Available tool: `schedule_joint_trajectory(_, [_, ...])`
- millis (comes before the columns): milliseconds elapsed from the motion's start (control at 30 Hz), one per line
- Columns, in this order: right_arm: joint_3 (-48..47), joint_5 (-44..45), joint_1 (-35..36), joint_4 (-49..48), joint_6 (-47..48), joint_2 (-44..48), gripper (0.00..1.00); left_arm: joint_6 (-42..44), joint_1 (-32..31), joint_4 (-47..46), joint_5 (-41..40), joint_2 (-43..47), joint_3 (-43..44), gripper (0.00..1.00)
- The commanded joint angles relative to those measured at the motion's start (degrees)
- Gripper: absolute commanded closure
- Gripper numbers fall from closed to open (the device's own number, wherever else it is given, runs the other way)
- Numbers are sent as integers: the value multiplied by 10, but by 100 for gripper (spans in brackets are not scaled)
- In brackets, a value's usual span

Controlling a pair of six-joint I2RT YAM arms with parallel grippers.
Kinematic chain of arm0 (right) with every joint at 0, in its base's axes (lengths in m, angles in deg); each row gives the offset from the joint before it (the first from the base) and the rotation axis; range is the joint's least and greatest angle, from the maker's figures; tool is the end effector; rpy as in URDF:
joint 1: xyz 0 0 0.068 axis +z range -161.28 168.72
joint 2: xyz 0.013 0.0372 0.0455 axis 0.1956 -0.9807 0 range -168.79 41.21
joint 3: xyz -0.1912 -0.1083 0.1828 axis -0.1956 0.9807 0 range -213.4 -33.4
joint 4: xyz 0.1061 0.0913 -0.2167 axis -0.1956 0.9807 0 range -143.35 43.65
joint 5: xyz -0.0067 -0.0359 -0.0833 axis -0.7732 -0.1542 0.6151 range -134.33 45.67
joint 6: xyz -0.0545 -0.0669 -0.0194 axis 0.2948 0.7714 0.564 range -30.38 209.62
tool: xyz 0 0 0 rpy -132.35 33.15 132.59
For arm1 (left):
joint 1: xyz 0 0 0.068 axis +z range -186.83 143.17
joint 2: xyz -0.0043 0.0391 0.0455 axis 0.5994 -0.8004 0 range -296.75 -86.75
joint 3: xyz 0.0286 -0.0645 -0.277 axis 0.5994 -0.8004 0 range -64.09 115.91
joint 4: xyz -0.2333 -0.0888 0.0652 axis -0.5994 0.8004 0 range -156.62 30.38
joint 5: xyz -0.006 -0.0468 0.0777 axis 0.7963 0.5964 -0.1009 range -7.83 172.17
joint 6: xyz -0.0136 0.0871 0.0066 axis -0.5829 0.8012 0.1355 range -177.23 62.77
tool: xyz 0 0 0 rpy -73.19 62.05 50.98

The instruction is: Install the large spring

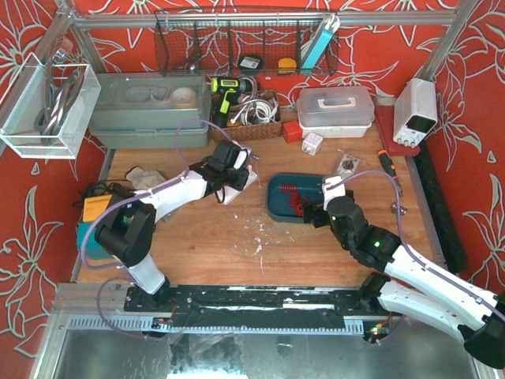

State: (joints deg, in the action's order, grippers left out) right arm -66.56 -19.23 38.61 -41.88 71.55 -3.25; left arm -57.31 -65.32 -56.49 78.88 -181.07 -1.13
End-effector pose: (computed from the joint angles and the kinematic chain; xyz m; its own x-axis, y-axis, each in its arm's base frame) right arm 0.1571 0.1348 0.2632 -0.3737 -0.0077 -0.9275 -0.3415 0.9309 0.1299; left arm 0.3471 -0.1833 0.2148 -0.5829 0.3148 -0.7490 0.4376 0.8984 0.0370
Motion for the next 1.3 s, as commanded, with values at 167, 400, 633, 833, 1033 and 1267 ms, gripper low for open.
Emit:
schedule_joint_trajectory(167, [8, 25, 3, -11, -7, 5, 1, 62, 1, -5, -9, -45, -8, 64])
schedule_joint_trajectory(400, [9, 28, 3, -11, -6, 3, 1, 62, 1, -22, -26, -76, -8, 66])
schedule_joint_trajectory(633, [10, 32, 3, -12, -5, 6, 1, 67, 1, -35, -37, -91, -2, 65])
schedule_joint_trajectory(833, [10, 35, 4, -11, -4, 7, 1, 73, 2, -40, -54, -116, 10, 65])
schedule_joint_trajectory(1033, [11, 38, 4, -11, -3, 8, 1, 72, 6, -50, -55, -130, 11, 67])
schedule_joint_trajectory(1267, [10, 39, 3, -11, -2, 6, 1, 66, 6, -56, -56, -123, 10, 82])
